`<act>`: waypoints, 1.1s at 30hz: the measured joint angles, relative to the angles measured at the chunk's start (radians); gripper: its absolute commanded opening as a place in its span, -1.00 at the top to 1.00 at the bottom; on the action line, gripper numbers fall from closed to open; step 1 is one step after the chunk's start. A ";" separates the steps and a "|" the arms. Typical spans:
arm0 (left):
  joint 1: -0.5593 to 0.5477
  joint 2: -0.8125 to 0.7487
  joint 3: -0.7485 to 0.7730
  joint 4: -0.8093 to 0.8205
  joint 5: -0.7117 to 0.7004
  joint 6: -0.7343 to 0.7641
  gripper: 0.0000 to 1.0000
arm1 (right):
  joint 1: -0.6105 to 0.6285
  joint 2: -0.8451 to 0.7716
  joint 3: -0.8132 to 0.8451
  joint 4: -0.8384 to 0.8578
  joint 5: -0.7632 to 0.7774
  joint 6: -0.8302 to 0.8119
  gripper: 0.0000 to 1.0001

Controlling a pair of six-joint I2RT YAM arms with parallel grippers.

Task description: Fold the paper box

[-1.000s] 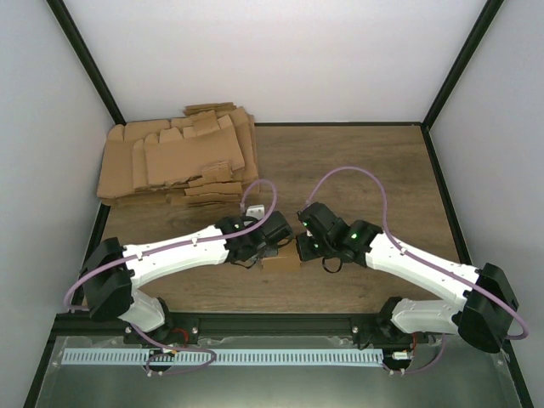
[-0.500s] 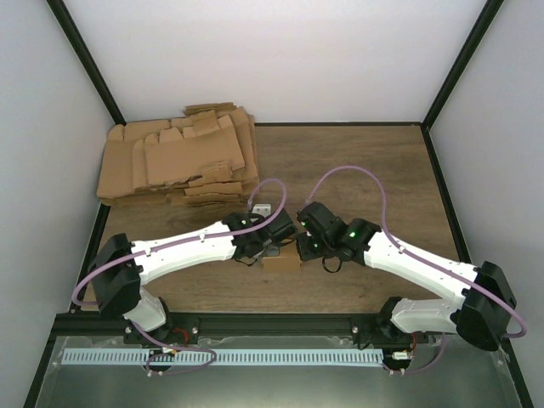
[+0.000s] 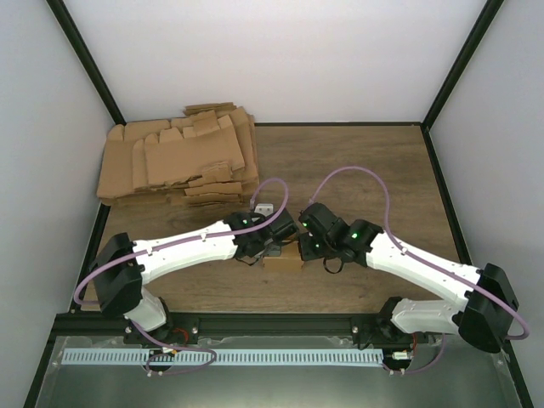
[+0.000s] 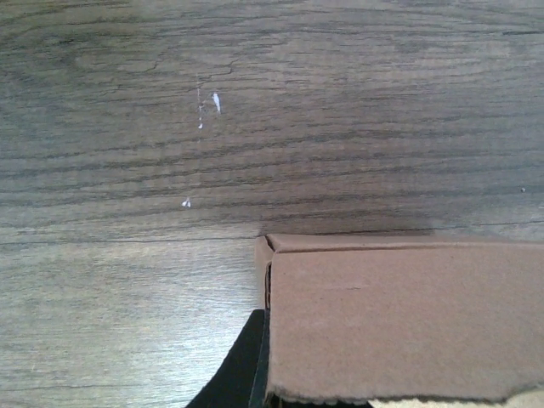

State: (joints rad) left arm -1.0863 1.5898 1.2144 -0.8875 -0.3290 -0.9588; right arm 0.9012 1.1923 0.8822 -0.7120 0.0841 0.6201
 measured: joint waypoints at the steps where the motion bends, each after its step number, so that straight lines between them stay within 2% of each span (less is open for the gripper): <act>1: 0.000 -0.001 -0.002 0.004 0.001 0.000 0.93 | 0.000 -0.005 -0.002 -0.001 -0.004 0.008 0.99; 20: 0.000 -0.015 -0.023 0.034 0.006 -0.003 0.93 | 0.000 0.006 0.000 -0.005 -0.027 0.130 0.99; 33: -0.001 -0.033 -0.046 0.047 0.003 -0.007 0.93 | 0.054 0.032 0.018 -0.028 0.053 0.185 0.99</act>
State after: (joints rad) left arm -1.0874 1.5566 1.1683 -0.8406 -0.3264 -0.9661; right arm 0.9554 1.2247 0.9001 -0.7399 0.1368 0.8047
